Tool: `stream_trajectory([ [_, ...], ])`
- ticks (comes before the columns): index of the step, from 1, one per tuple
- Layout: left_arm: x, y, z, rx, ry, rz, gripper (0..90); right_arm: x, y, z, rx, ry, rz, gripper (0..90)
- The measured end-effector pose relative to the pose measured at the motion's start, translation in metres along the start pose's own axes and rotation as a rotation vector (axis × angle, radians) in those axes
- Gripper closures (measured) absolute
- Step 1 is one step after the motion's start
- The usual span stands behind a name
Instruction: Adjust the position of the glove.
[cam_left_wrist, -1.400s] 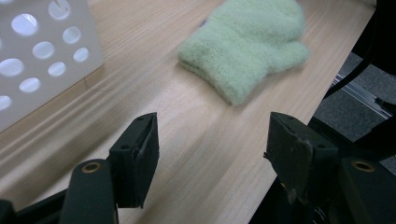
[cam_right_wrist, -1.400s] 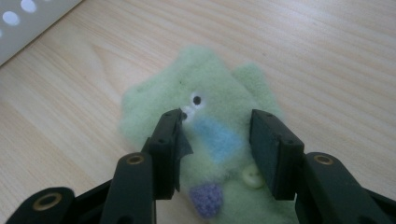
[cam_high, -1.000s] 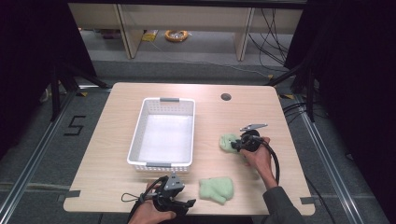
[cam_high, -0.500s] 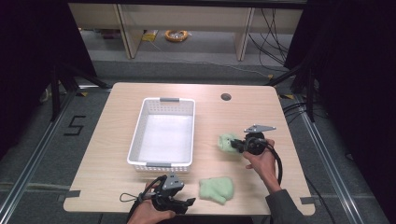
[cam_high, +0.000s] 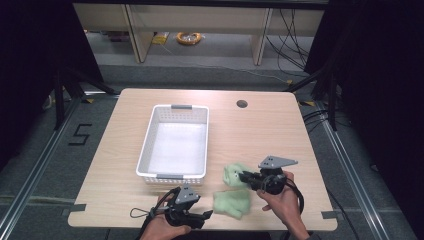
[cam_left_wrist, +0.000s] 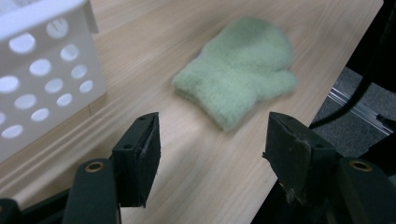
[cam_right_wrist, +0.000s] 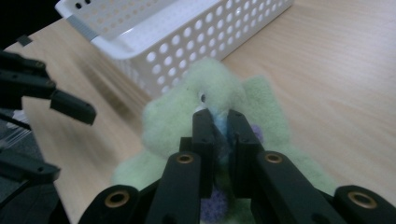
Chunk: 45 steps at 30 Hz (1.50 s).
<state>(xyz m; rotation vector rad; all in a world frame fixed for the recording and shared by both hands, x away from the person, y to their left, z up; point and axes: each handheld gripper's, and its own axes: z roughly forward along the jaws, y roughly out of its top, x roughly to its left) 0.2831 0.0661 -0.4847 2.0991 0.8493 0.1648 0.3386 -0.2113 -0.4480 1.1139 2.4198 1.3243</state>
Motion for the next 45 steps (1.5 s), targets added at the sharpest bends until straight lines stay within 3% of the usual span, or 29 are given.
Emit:
stream_trajectory([
  [3, -0.004, 0.004, 0.002, -0.010, 0.003, 0.022, 35.6, 0.010, -0.008, -0.001, 0.017, 0.016, 0.013, 83.7],
  [5, -0.007, 0.007, 0.004, -0.018, -0.013, 0.009, 36.1, 0.018, -0.015, 0.000, 0.026, 0.029, 0.009, 83.7],
  [7, -0.009, 0.010, 0.007, -0.020, -0.020, 0.019, 36.3, 0.018, -0.016, -0.001, 0.026, 0.013, -0.009, 83.7],
  [8, -0.009, 0.011, 0.008, -0.014, -0.023, 0.024, 36.3, 0.023, -0.018, -0.001, 0.045, 0.029, 0.024, 83.6],
  [9, -0.011, 0.011, 0.011, -0.020, -0.020, 0.005, 36.6, 0.022, -0.019, 0.000, 0.022, 0.019, -0.013, 83.6],
  [11, -0.010, 0.013, 0.014, -0.010, -0.026, 0.029, 38.1, 0.026, -0.021, 0.001, 0.036, 0.028, 0.010, 83.6],
  [12, -0.012, 0.013, 0.016, -0.022, -0.023, 0.013, 39.0, 0.024, -0.021, 0.000, 0.043, 0.025, -0.010, 83.6],
  [13, -0.011, 0.014, 0.017, -0.022, -0.020, 0.027, 40.0, 0.026, -0.022, 0.002, 0.038, 0.044, 0.008, 83.5],
  [14, -0.012, 0.014, 0.019, -0.024, -0.019, 0.020, 40.4, 0.024, -0.022, 0.003, 0.038, 0.052, -0.014, 83.6],
  [15, -0.011, 0.016, 0.018, -0.005, -0.025, 0.042, 41.3, 0.027, -0.022, 0.003, 0.044, 0.032, -0.001, 83.6],
  [17, -0.013, 0.016, 0.022, -0.033, -0.026, -0.008, 42.6, 0.027, -0.023, 0.006, 0.035, 0.054, -0.031, 83.6],
  [18, -0.011, 0.017, 0.022, -0.029, -0.035, 0.015, 43.7, 0.029, -0.023, 0.005, 0.041, 0.038, -0.034, 83.6],
  [19, -0.012, 0.017, 0.023, -0.046, -0.036, 0.002, 45.2, 0.031, -0.024, 0.007, 0.044, 0.048, -0.023, 83.6],
  [20, -0.010, 0.018, 0.023, -0.033, -0.014, 0.023, 47.6, 0.032, -0.024, 0.008, 0.037, 0.072, -0.026, 83.6],
  [21, -0.009, 0.019, 0.023, -0.033, -0.014, 0.037, 51.0, 0.035, -0.024, 0.008, 0.046, 0.059, -0.021, 83.6],
  [23, -0.009, 0.019, 0.023, -0.063, -0.041, 0.007, 61.3, 0.039, -0.024, 0.009, 0.043, 0.083, -0.006, 83.6],
  [25, -0.006, 0.021, 0.020, -0.062, -0.044, 0.019, 74.7, 0.040, -0.024, 0.007, 0.039, 0.072, -0.018, 83.7],
  [27, -0.004, 0.025, 0.018, -0.081, -0.042, 0.020, 81.9, 0.038, -0.024, 0.006, 0.043, 0.099, -0.024, 83.6],
  [29, -0.002, 0.030, 0.014, -0.101, -0.033, 0.023, 85.8, 0.040, -0.025, 0.005, 0.036, 0.086, -0.009, 83.6],
  [31, 0.001, 0.033, 0.012, -0.082, -0.034, 0.035, 86.5, 0.043, -0.026, 0.004, 0.022, 0.110, 0.032, 83.7],
  [32, 0.003, 0.035, 0.013, -0.086, -0.040, 0.024, 86.3, 0.041, -0.026, 0.004, 0.010, 0.103, 0.003, 83.7],
  [34, 0.006, 0.036, 0.015, -0.068, -0.047, 0.022, 83.9, 0.042, -0.026, 0.003, 0.008, 0.096, 0.014, 83.7],
  [35, 0.005, 0.036, 0.017, -0.075, -0.049, -0.005, 82.5, 0.043, -0.026, 0.002, 0.020, 0.070, 0.014, 83.6],
  [36, 0.006, 0.036, 0.019, -0.070, -0.056, 0.012, 80.6, 0.043, -0.028, 0.003, 0.012, 0.045, 0.013, 83.6],
  [37, 0.007, 0.034, 0.021, -0.065, -0.056, -0.002, 79.2, 0.040, -0.029, 0.005, 0.021, 0.036, -0.010, 83.5],
  [40, 0.009, 0.031, 0.023, -0.052, -0.057, -0.009, 76.5, 0.037, -0.039, 0.011, 0.035, 0.051, 0.049, 82.3],
  [43, 0.011, 0.028, 0.022, -0.051, -0.055, -0.013, 74.6, 0.041, -0.046, 0.014, 0.052, 0.028, 0.092, 75.4],
  [44, 0.012, 0.028, 0.020, -0.035, -0.054, 0.006, 73.3, 0.041, -0.049, 0.015, 0.072, 0.027, 0.074, 70.7],
  [45, 0.011, 0.027, 0.019, -0.045, -0.041, -0.013, 72.5, 0.043, -0.051, 0.016, 0.064, 0.037, 0.091, 67.1],
])
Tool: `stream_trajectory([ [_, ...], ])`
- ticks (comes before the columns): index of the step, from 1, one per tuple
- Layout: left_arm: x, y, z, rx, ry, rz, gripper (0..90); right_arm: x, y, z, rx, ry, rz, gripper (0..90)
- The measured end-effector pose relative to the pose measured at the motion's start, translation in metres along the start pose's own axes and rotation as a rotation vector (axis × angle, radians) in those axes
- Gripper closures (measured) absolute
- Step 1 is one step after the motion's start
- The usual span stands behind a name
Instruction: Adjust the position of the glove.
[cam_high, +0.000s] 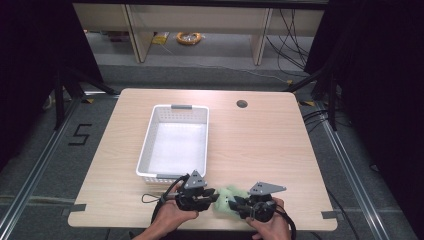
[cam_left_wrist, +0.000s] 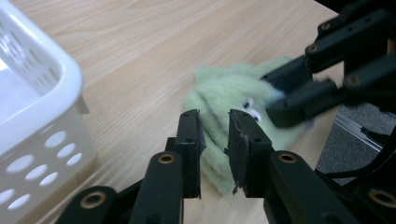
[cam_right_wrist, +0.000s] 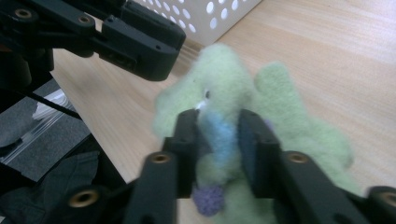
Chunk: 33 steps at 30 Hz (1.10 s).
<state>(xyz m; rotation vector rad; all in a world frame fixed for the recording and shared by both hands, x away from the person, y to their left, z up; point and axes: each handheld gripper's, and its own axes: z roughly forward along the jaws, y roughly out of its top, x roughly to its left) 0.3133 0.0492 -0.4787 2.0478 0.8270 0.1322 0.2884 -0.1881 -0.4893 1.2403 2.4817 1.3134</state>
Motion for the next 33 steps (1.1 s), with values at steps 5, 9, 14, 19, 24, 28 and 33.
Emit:
stream_trajectory([
  [5, -0.002, -0.005, -0.007, -0.014, -0.009, -0.011, 62.0, 0.001, 0.004, -0.012, -0.020, -0.012, -0.051, 54.4],
  [9, -0.010, -0.011, -0.008, 0.004, -0.007, 0.012, 53.9, -0.011, 0.009, -0.030, 0.023, -0.076, -0.178, 53.9],
  [14, -0.020, -0.015, 0.001, 0.056, -0.004, 0.080, 47.9, -0.024, 0.002, -0.031, 0.080, -0.076, -0.215, 54.6],
  [19, -0.026, -0.016, 0.015, 0.088, 0.023, 0.100, 47.6, -0.030, 0.000, -0.022, 0.133, -0.050, -0.197, 57.9],
  [24, -0.024, -0.017, 0.023, 0.095, 0.061, 0.155, 60.2, -0.035, -0.003, -0.019, 0.111, -0.015, -0.168, 74.7],
  [28, -0.026, -0.013, 0.020, 0.080, 0.051, 0.152, 72.7, -0.033, -0.002, -0.021, 0.110, -0.019, -0.185, 82.3],
  [33, -0.023, 0.000, 0.008, 0.037, 0.040, 0.141, 76.3, -0.024, 0.005, -0.033, 0.087, -0.016, -0.172, 83.2],
])
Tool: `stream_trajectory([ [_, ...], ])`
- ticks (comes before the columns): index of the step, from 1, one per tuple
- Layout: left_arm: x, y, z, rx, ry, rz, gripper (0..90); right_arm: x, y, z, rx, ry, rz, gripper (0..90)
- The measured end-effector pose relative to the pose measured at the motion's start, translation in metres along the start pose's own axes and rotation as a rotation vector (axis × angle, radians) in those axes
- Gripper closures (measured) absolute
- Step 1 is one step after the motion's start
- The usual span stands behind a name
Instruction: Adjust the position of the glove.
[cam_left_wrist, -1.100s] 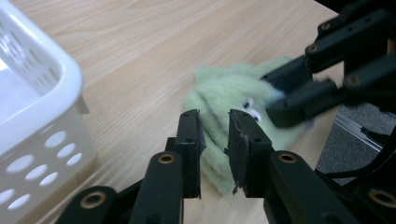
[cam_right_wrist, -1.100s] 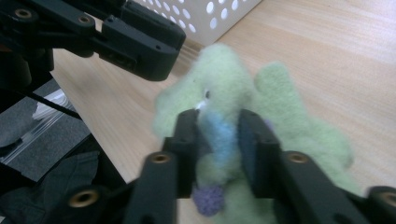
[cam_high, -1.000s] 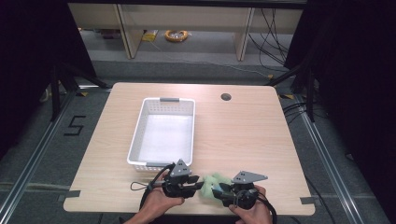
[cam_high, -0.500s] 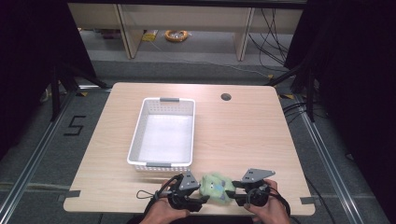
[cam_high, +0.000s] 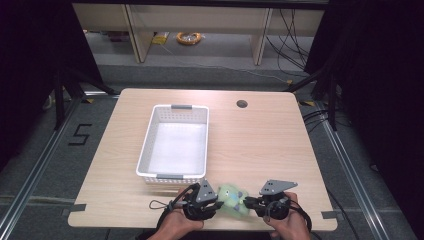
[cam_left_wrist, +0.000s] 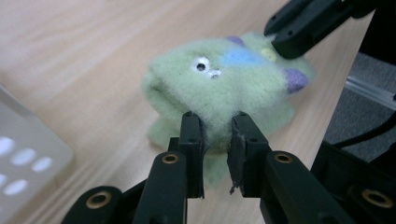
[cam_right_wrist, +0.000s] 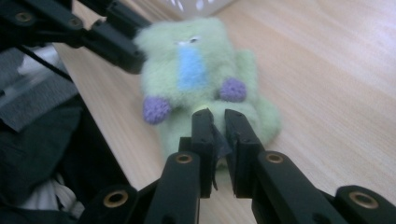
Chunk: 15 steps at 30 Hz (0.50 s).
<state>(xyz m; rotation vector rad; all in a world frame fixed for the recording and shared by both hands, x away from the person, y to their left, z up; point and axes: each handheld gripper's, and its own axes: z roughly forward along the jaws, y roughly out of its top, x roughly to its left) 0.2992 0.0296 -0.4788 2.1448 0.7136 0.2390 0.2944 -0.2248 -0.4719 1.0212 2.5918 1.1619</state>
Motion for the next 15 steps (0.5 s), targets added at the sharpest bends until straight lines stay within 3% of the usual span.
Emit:
stream_trajectory([
  [1, 0.003, 0.005, -0.003, -0.011, 0.010, 0.017, 76.4, 0.002, 0.001, -0.002, -0.017, 0.001, 0.015, 83.2],
  [3, 0.007, 0.014, -0.005, -0.035, 0.023, 0.008, 76.6, 0.007, 0.003, -0.006, -0.051, 0.007, 0.026, 83.1],
  [5, 0.009, 0.022, -0.003, -0.043, 0.030, 0.010, 76.8, 0.014, 0.003, -0.008, -0.102, 0.034, 0.087, 83.2],
  [7, 0.011, 0.028, 0.000, -0.044, 0.035, 0.020, 76.9, 0.024, 0.002, -0.005, -0.119, 0.058, 0.150, 83.2],
  [8, 0.011, 0.031, 0.003, -0.041, 0.026, 0.017, 76.9, 0.026, 0.000, -0.001, -0.123, 0.048, 0.127, 83.2],
  [10, 0.012, 0.031, 0.012, -0.025, 0.015, 0.019, 76.9, 0.033, -0.001, 0.007, -0.105, 0.058, 0.150, 83.2],
  [11, 0.011, 0.029, 0.015, -0.017, 0.025, 0.022, 76.9, 0.033, -0.002, 0.011, -0.107, 0.048, 0.116, 83.1],
  [12, 0.012, 0.027, 0.019, -0.013, 0.013, 0.027, 76.9, 0.037, -0.002, 0.014, -0.084, 0.036, 0.128, 83.1],
  [13, 0.011, 0.025, 0.021, -0.016, 0.012, 0.012, 76.9, 0.035, -0.003, 0.017, -0.078, 0.018, 0.103, 82.9],
  [14, 0.014, 0.023, 0.023, -0.008, 0.018, 0.018, 76.8, 0.036, -0.004, 0.020, -0.071, 0.018, 0.102, 82.6],
  [15, 0.016, 0.022, 0.024, -0.017, 0.005, -0.001, 76.7, 0.036, -0.006, 0.024, -0.071, 0.025, 0.108, 81.6],
])
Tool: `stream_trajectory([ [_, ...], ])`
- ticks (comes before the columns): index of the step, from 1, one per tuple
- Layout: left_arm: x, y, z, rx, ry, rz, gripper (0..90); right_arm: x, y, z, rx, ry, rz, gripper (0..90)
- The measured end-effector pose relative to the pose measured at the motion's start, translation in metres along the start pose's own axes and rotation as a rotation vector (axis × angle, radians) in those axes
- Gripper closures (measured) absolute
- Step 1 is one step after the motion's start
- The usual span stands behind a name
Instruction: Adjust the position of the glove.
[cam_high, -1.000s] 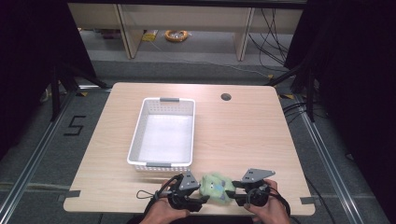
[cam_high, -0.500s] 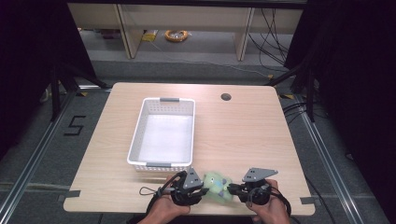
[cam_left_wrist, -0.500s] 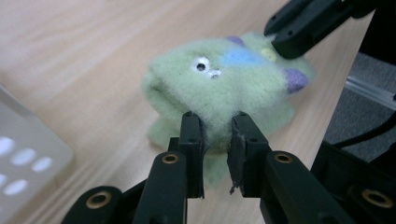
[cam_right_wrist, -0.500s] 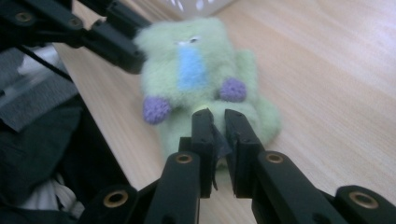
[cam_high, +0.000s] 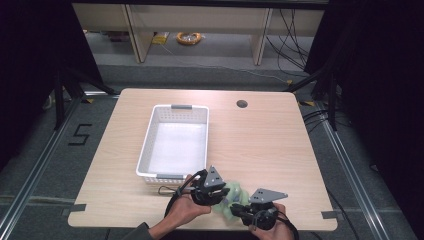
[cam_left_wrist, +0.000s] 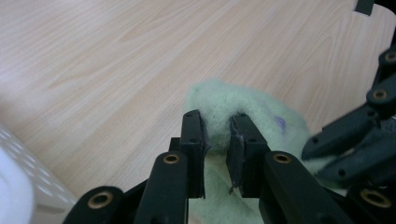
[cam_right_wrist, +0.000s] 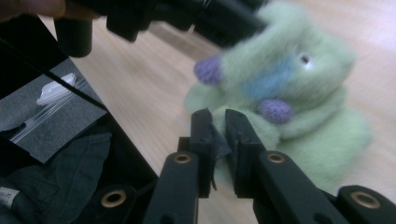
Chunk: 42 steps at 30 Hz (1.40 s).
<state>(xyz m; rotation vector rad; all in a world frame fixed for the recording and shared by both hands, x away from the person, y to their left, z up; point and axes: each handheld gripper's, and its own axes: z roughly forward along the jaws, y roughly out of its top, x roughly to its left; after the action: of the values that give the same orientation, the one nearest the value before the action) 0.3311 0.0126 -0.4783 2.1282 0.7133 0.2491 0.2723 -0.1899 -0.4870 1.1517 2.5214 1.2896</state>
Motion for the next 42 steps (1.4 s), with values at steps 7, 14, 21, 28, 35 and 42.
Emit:
stream_trajectory([
  [7, 0.012, -0.008, -0.008, -0.022, -0.021, -0.074, 64.1, 0.002, 0.004, -0.003, 0.002, 0.022, 0.001, 66.8],
  [14, 0.006, -0.018, -0.032, -0.033, -0.009, -0.121, 46.4, -0.021, 0.030, -0.031, -0.072, -0.051, -0.110, 58.9],
  [21, -0.023, -0.033, -0.038, -0.039, -0.053, -0.101, 45.2, -0.053, 0.059, -0.008, -0.032, 0.006, -0.133, 58.1],
  [28, -0.037, -0.044, -0.021, 0.053, -0.047, -0.073, 42.0, -0.063, 0.075, 0.029, 0.058, 0.076, -0.122, 52.2],
  [35, -0.039, -0.049, -0.009, 0.081, -0.017, -0.054, 43.5, -0.068, 0.066, 0.043, 0.143, 0.084, -0.098, 50.0],
  [42, -0.038, -0.045, -0.007, 0.074, -0.002, -0.013, 58.8, -0.072, 0.060, 0.045, 0.142, 0.107, -0.035, 71.6],
])
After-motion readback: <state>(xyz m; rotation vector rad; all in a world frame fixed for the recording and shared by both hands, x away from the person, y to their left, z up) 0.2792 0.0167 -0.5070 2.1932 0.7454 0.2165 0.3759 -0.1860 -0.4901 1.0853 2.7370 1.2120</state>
